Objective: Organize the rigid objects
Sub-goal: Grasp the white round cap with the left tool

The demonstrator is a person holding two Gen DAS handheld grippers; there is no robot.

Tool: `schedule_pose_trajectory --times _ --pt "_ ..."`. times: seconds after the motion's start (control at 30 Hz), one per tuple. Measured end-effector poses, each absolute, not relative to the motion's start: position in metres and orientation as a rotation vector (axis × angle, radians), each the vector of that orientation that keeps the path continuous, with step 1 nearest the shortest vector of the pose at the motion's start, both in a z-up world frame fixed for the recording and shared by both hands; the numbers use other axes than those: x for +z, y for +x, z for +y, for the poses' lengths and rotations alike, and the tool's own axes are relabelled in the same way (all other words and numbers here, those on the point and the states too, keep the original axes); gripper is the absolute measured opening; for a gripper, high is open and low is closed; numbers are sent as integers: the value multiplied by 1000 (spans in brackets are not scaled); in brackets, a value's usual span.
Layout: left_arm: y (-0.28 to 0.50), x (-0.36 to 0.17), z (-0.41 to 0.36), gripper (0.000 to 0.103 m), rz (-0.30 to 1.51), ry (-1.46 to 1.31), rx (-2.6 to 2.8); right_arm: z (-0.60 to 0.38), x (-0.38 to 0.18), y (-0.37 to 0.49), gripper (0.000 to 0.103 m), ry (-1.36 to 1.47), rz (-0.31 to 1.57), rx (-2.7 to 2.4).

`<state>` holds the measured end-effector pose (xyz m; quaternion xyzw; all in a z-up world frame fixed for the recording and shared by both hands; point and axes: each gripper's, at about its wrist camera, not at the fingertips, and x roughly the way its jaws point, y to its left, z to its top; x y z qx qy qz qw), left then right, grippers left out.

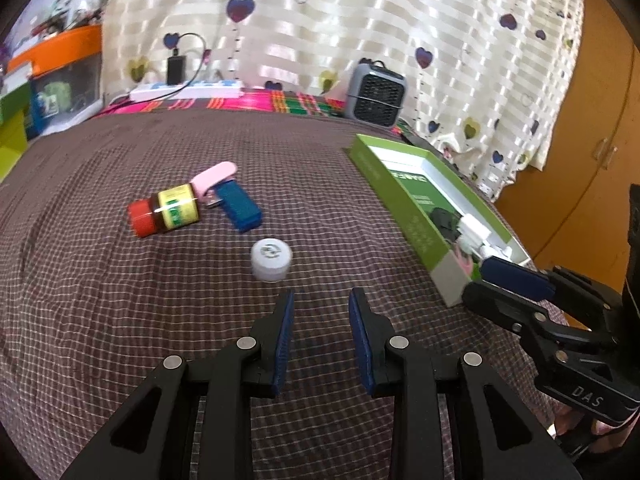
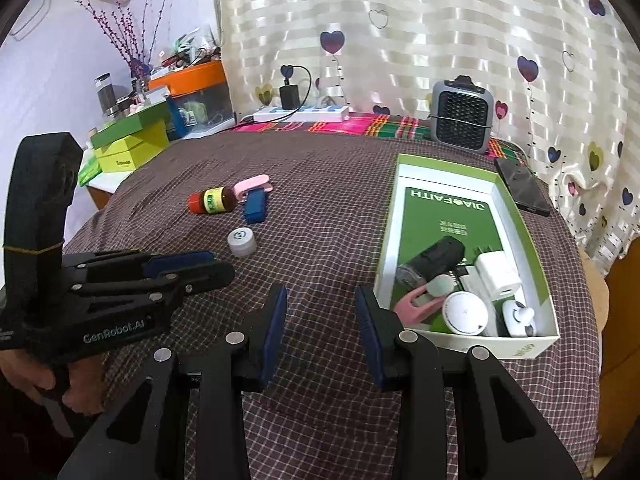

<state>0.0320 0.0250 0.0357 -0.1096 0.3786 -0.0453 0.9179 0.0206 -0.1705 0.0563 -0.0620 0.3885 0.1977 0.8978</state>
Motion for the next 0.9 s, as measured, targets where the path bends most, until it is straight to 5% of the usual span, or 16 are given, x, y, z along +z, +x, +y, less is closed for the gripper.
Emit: schedule_pose_trajectory --times 0.9 --pt "89 11 36 33 860 -192 -6 -162 47 33 37 -131 826 438"
